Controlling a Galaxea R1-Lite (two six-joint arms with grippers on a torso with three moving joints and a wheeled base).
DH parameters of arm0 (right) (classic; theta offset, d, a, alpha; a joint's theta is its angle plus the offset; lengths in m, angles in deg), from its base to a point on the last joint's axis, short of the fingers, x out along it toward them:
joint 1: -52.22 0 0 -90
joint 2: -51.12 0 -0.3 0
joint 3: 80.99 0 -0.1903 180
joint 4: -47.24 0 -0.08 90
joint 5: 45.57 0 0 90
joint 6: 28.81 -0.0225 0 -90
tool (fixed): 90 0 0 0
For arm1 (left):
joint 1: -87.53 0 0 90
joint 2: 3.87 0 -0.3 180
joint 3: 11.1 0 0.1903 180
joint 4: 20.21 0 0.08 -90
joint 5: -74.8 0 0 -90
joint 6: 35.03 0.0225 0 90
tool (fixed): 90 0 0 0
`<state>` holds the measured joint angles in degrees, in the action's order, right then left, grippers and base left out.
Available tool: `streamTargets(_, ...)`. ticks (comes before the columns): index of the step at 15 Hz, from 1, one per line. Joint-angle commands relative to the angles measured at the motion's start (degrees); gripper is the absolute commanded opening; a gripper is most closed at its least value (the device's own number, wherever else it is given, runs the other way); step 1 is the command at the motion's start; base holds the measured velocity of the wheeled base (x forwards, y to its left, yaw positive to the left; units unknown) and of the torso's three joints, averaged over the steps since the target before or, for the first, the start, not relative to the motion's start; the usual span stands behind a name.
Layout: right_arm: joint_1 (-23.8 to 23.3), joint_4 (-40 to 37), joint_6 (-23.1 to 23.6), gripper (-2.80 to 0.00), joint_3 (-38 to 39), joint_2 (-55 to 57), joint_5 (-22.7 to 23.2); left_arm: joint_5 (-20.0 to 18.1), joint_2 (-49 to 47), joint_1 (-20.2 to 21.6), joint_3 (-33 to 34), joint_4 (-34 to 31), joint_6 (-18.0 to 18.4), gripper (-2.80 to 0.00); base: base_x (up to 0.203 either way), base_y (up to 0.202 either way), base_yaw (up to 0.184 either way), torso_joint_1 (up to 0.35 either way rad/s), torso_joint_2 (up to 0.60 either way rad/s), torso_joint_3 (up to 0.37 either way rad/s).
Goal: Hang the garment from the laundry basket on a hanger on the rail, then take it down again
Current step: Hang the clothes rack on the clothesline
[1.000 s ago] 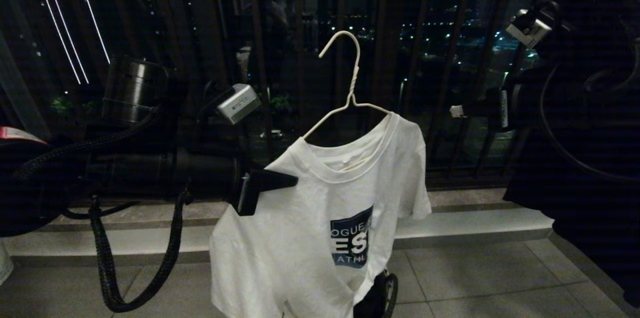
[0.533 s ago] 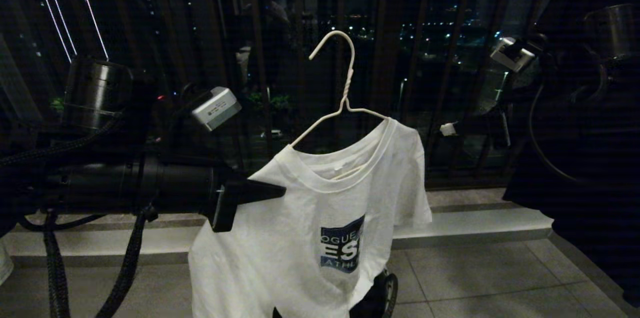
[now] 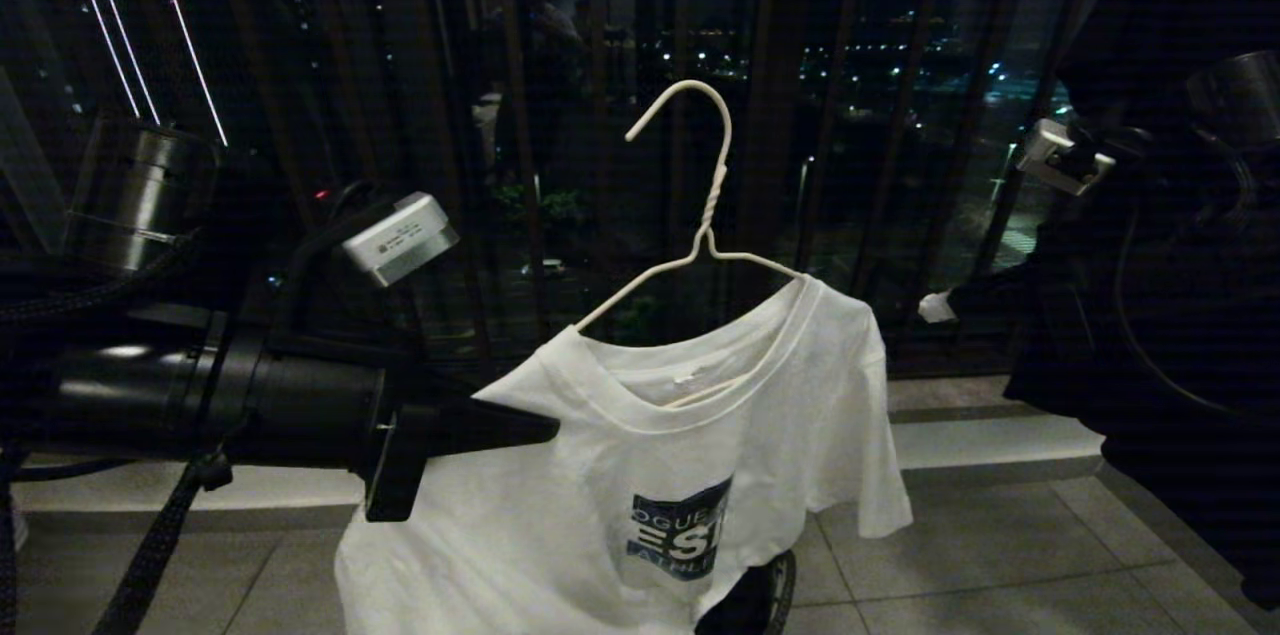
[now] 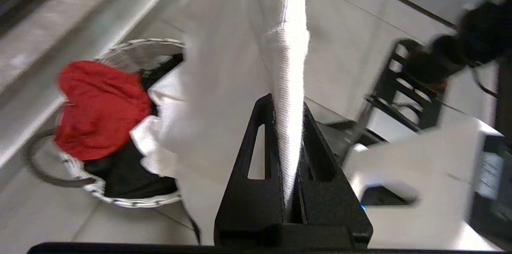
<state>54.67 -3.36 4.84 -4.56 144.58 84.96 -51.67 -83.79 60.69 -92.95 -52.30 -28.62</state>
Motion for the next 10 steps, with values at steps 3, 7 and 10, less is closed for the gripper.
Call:
streamTargets(3, 0.17, -0.93, 2.12, 0.0, 0.93, -2.97, 0.61, -1.24, 1.05, -0.05, -0.22, -2.38, 0.28, -2.8, 0.0, 0.0, 0.0, 0.0, 0.0, 0.0)
streamTargets(7, 1.09, -0.9, 3.01, 0.0, 0.84, -2.99, 0.8, -1.24, 4.19, -0.4, -0.04, -7.01, 1.49, -2.8, 0.0, 0.0, 0.0, 0.0, 0.0, 0.0)
streamTargets(10, 4.29, -0.89, 4.62, 0.0, 1.18, -2.28, 1.22, -1.24, 6.1, -0.75, 0.48, -8.41, 1.68, -2.8, 0.0, 0.0, 0.0, 0.0, 0.0, 0.0)
